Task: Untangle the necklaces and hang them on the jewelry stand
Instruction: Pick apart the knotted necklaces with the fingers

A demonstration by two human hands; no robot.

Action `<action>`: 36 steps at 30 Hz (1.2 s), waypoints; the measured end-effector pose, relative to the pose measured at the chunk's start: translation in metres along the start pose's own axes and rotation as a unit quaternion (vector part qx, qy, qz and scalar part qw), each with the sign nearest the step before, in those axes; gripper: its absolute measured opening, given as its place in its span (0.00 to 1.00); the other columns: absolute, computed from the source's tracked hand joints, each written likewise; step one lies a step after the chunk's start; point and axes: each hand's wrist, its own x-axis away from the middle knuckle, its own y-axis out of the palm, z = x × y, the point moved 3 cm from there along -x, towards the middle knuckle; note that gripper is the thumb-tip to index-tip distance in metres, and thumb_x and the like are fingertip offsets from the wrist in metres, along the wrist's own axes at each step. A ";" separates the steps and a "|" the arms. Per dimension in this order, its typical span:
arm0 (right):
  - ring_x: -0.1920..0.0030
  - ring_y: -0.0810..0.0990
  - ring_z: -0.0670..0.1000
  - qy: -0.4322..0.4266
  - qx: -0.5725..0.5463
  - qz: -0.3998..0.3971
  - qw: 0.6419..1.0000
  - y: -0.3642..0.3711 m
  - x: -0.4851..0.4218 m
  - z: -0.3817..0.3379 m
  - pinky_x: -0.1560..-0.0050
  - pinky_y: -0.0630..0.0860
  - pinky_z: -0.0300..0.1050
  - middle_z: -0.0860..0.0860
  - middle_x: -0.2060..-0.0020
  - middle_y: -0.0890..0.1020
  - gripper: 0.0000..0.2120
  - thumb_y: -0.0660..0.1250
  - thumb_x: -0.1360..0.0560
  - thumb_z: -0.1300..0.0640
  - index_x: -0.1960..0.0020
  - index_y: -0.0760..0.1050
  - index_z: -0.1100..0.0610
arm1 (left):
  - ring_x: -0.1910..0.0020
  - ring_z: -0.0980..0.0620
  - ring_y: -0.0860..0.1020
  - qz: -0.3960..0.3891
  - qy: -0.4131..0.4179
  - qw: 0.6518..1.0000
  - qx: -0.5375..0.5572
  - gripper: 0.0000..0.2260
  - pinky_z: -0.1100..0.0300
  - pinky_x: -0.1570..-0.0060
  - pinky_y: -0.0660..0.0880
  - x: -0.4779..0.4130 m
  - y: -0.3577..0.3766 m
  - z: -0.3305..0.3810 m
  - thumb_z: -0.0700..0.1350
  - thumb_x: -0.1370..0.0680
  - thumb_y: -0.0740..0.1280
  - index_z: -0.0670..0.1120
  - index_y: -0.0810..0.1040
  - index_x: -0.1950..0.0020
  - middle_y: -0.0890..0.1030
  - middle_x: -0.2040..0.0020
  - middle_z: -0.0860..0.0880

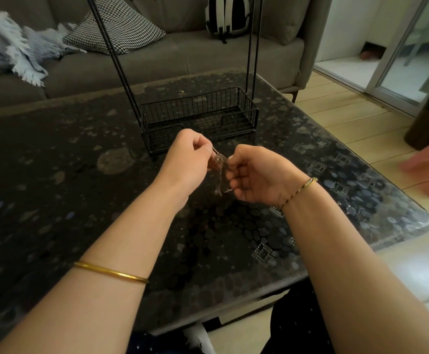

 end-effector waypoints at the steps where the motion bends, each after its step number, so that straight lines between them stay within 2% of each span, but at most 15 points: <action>1: 0.72 0.71 0.47 -0.002 -0.006 -0.001 1.000 0.000 0.000 0.000 0.69 0.70 0.39 0.51 0.73 0.74 0.09 0.59 0.27 0.59 0.66 0.69 0.57 | 0.53 0.50 0.77 0.004 0.005 1.000 -0.008 0.06 0.55 0.53 0.76 0.000 0.000 0.000 0.41 0.19 0.59 0.48 0.73 0.53 0.78 0.53 0.47; 3: 0.72 0.71 0.47 -0.013 -0.012 0.005 1.000 -0.001 0.001 0.000 0.69 0.70 0.39 0.50 0.73 0.74 0.09 0.60 0.26 0.60 0.66 0.70 0.57 | 0.59 0.54 0.75 -0.003 0.008 1.000 -0.005 0.05 0.60 0.60 0.72 0.000 0.001 0.002 0.41 0.18 0.59 0.46 0.73 0.51 0.77 0.54 0.48; 6: 0.73 0.71 0.47 -0.047 -0.015 0.031 0.998 -0.005 0.000 -0.002 0.70 0.70 0.39 0.50 0.73 0.74 0.10 0.61 0.26 0.61 0.66 0.71 0.57 | 0.65 0.56 0.72 -0.041 -0.011 0.999 0.013 0.05 0.59 0.61 0.72 0.000 0.001 0.001 0.40 0.19 0.59 0.46 0.74 0.52 0.77 0.56 0.49; 11: 0.71 0.71 0.47 -0.075 -0.039 0.042 0.996 -0.005 0.000 -0.004 0.69 0.70 0.39 0.51 0.71 0.75 0.09 0.62 0.26 0.62 0.65 0.72 0.58 | 0.64 0.55 0.70 -0.078 -0.032 0.996 -0.004 0.04 0.57 0.61 0.69 0.000 -0.001 0.000 0.42 0.21 0.63 0.48 0.77 0.53 0.76 0.58 0.51; 14: 0.71 0.72 0.47 -0.086 -0.047 0.048 0.994 -0.004 0.000 -0.005 0.69 0.70 0.39 0.51 0.70 0.76 0.09 0.61 0.26 0.63 0.64 0.72 0.59 | 0.63 0.56 0.72 -0.104 -0.041 0.994 -0.001 0.04 0.58 0.61 0.68 0.002 -0.001 0.001 0.44 0.22 0.66 0.49 0.80 0.52 0.79 0.55 0.51; 18: 0.71 0.73 0.47 -0.109 -0.029 0.057 0.992 -0.005 0.001 -0.006 0.70 0.70 0.39 0.52 0.68 0.77 0.09 0.60 0.25 0.63 0.64 0.72 0.58 | 0.59 0.57 0.74 -0.130 -0.018 0.991 -0.030 0.02 0.59 0.58 0.69 0.005 -0.002 0.005 0.44 0.24 0.69 0.50 0.82 0.56 0.80 0.57 0.53; 20: 0.71 0.73 0.47 -0.122 -0.007 0.060 0.991 -0.003 0.001 -0.006 0.70 0.70 0.38 0.52 0.67 0.77 0.10 0.59 0.24 0.64 0.63 0.71 0.58 | 0.58 0.56 0.75 -0.127 -0.004 0.990 -0.054 0.02 0.59 0.56 0.69 0.005 -0.004 0.005 0.44 0.24 0.70 0.49 0.81 0.57 0.80 0.58 0.53; 24: 0.72 0.73 0.45 -0.140 0.046 0.071 0.987 -0.002 0.001 -0.005 0.71 0.70 0.37 0.53 0.67 0.78 0.08 0.59 0.24 0.64 0.62 0.69 0.59 | 0.59 0.57 0.74 -0.105 0.014 0.990 -0.089 0.04 0.60 0.60 0.68 0.004 -0.005 0.002 0.44 0.24 0.69 0.50 0.79 0.58 0.77 0.60 0.53; 30: 0.73 0.71 0.45 -0.132 0.026 0.043 0.990 -0.001 0.002 -0.007 0.72 0.69 0.36 0.52 0.70 0.78 0.11 0.61 0.25 0.67 0.64 0.67 0.57 | 0.61 0.56 0.73 -0.090 0.016 0.994 -0.064 0.04 0.56 0.57 0.68 0.002 -0.005 0.001 0.42 0.23 0.68 0.49 0.79 0.58 0.77 0.60 0.53; 33: 0.74 0.70 0.45 -0.128 0.017 0.041 0.991 -0.001 0.002 -0.006 0.74 0.68 0.35 0.52 0.71 0.76 0.12 0.60 0.25 0.68 0.65 0.66 0.57 | 0.64 0.55 0.72 -0.073 0.019 0.995 -0.059 0.06 0.55 0.58 0.69 0.000 -0.008 -0.001 0.41 0.23 0.67 0.49 0.78 0.59 0.77 0.62 0.52; 36: 0.75 0.70 0.45 -0.133 0.016 0.047 0.990 -0.004 0.003 -0.006 0.74 0.68 0.35 0.52 0.72 0.76 0.11 0.60 0.25 0.67 0.64 0.67 0.56 | 0.65 0.54 0.71 -0.070 0.006 0.996 -0.047 0.05 0.53 0.60 0.69 -0.002 -0.012 -0.004 0.41 0.23 0.66 0.49 0.78 0.58 0.79 0.59 0.48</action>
